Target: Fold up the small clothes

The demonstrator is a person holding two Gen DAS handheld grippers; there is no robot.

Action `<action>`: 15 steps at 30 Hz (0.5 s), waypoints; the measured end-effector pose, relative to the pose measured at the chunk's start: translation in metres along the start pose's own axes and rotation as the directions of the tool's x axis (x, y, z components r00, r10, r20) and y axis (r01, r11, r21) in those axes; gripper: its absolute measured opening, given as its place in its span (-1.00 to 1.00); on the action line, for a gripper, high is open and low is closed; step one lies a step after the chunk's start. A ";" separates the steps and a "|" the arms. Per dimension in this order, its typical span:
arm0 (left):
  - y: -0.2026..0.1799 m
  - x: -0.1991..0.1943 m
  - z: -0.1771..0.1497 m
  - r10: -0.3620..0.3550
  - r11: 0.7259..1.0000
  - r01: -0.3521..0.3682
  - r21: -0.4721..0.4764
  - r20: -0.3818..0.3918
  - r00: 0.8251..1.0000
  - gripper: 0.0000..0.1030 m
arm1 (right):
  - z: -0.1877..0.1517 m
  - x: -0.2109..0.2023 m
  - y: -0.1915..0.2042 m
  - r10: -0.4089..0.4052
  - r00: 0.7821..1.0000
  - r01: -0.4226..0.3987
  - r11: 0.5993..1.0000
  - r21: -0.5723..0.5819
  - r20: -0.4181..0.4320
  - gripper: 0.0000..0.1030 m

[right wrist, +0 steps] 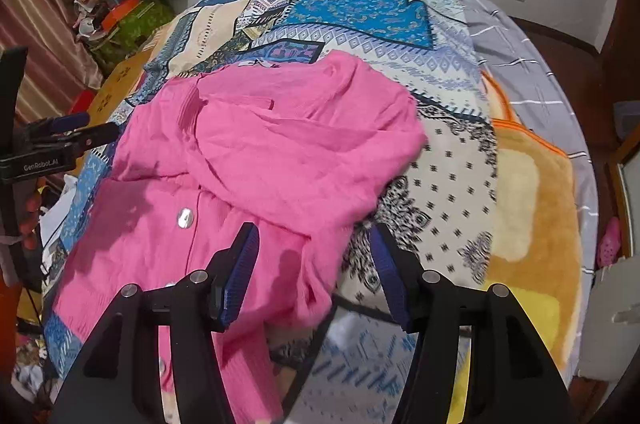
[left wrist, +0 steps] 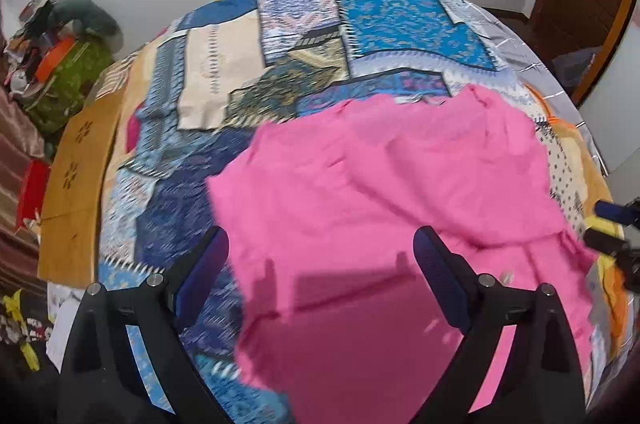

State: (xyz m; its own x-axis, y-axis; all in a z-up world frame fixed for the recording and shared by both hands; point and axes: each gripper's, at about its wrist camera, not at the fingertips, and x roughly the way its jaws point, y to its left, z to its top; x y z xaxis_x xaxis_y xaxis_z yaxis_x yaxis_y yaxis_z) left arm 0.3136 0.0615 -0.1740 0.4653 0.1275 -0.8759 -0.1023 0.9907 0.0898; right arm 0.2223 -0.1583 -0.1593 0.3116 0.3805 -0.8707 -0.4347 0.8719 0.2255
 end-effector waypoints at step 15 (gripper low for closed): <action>-0.024 0.082 0.025 0.006 1.000 -0.006 0.005 -0.097 0.995 0.84 | 0.010 0.064 -0.013 0.041 0.998 -0.039 0.999 0.031 -0.055 0.10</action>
State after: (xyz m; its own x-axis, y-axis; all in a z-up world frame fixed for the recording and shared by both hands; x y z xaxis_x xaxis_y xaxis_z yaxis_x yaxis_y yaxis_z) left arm 0.3761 0.0493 -0.2357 0.3771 0.1284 -0.9172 -0.1007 0.9902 0.0972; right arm 0.2559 -0.1425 -0.2135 0.2469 0.3987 -0.8832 -0.4198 0.8655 0.2733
